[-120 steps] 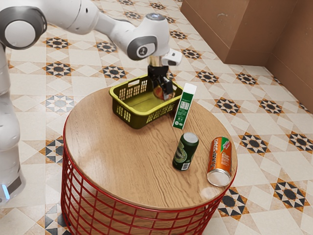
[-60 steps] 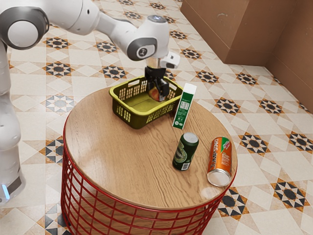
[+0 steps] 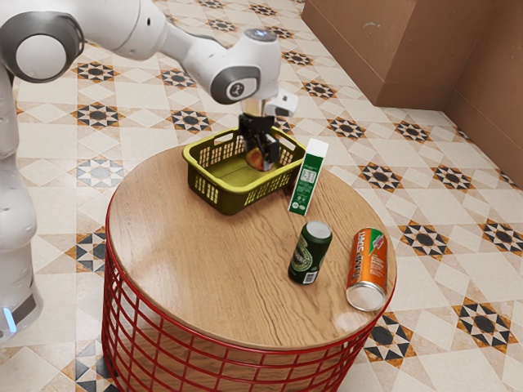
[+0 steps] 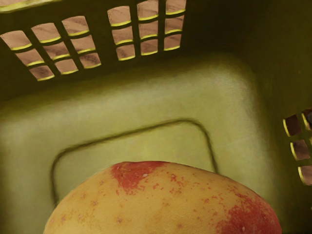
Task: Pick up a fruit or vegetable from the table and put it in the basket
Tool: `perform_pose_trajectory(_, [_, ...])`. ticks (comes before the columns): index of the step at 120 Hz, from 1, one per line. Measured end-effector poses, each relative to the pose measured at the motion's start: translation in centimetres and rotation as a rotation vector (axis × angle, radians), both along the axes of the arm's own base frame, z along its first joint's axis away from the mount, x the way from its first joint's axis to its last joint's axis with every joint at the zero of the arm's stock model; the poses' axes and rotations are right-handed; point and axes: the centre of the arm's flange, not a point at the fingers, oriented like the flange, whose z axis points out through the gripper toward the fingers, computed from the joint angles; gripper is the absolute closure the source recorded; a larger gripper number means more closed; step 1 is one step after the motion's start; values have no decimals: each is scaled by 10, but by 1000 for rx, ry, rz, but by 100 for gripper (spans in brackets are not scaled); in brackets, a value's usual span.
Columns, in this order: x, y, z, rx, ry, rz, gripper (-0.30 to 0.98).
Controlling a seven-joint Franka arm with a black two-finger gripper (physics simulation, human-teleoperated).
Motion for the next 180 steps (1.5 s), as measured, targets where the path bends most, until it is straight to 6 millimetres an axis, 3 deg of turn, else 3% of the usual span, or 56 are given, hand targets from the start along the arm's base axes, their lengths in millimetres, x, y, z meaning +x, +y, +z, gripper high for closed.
perform_pose_trajectory(24, [2, -11, 5, 5, -11, -21, 12])
perform_pose_trajectory(60, [-3, 6, 2, -4, -1, 20, 12])
perform_pose_trajectory(102, [0, -3, 26, 7, -27, 28, 12])
perform_pose_trajectory(109, [0, -5, 13, 0, -1, 28, 10])
perform_pose_trajectory(152, [1, -11, 16, 20, 12, 28, 12])
perform_pose_trajectory(180, [-7, -10, 35, 34, 12, 39, 12])
